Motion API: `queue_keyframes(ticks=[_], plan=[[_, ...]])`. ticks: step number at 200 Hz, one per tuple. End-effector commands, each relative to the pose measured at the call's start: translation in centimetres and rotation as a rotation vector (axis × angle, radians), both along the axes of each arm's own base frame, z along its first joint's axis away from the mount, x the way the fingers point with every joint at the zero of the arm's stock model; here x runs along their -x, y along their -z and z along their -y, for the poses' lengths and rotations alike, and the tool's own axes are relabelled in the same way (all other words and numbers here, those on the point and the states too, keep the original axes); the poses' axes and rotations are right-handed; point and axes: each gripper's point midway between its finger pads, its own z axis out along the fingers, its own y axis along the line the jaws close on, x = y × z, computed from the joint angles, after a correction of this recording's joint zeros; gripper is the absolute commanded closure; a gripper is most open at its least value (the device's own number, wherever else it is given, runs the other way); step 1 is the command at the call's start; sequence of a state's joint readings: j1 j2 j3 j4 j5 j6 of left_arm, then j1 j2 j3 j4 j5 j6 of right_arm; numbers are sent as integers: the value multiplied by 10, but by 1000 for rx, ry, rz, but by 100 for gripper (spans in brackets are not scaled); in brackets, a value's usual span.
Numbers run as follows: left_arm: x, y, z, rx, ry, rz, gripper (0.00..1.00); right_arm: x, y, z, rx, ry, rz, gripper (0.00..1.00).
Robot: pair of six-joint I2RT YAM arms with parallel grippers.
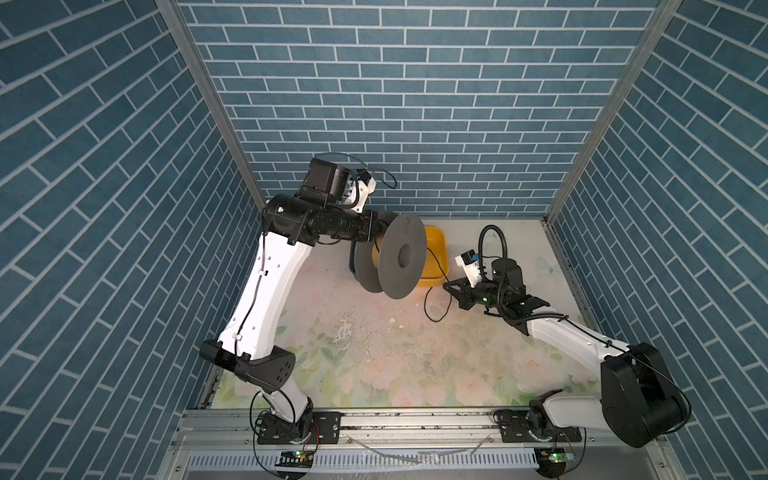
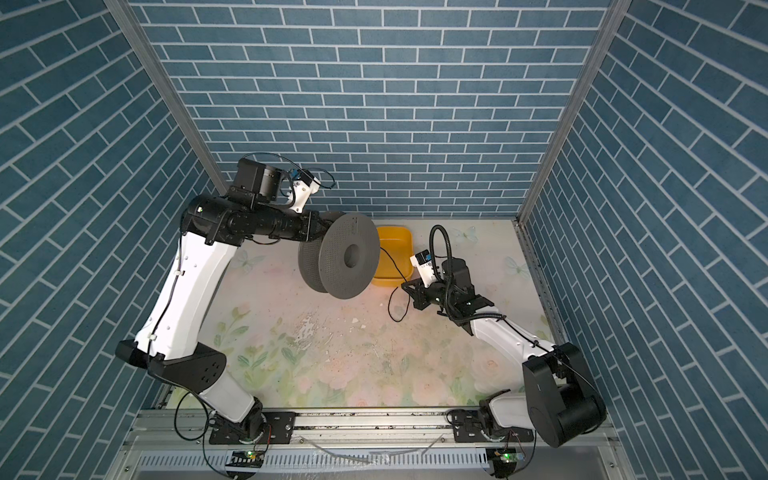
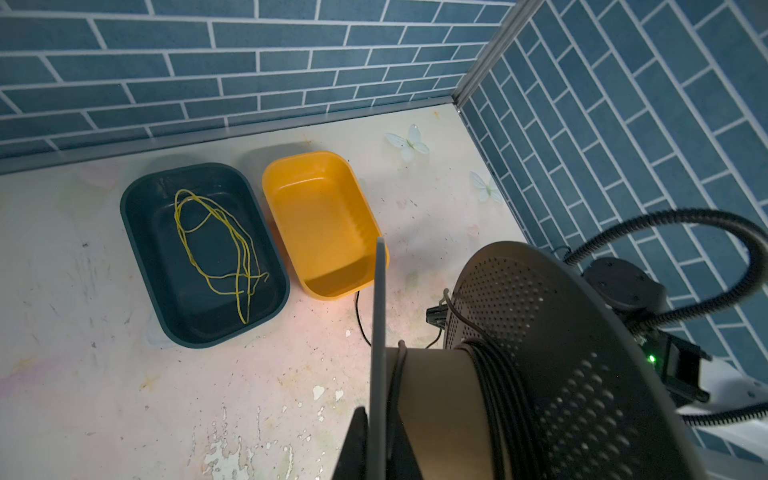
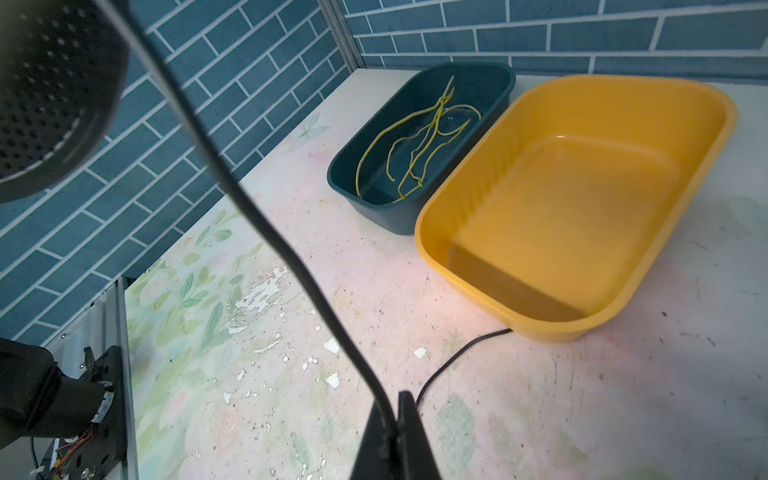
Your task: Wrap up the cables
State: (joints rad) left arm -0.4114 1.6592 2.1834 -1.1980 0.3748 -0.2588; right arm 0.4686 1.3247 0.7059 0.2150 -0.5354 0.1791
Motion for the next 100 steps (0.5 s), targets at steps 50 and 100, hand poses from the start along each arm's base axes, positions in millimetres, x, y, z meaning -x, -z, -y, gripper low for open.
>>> queue_keyframes(ticks=[50, 100], plan=[[-45, -27, -4, 220, -260, 117, 100, 22, -18, -49, 73, 14, 113, 100], [-67, -10, -26, 158, -428, 157, 100, 48, -36, -88, 134, -48, 166, 100]])
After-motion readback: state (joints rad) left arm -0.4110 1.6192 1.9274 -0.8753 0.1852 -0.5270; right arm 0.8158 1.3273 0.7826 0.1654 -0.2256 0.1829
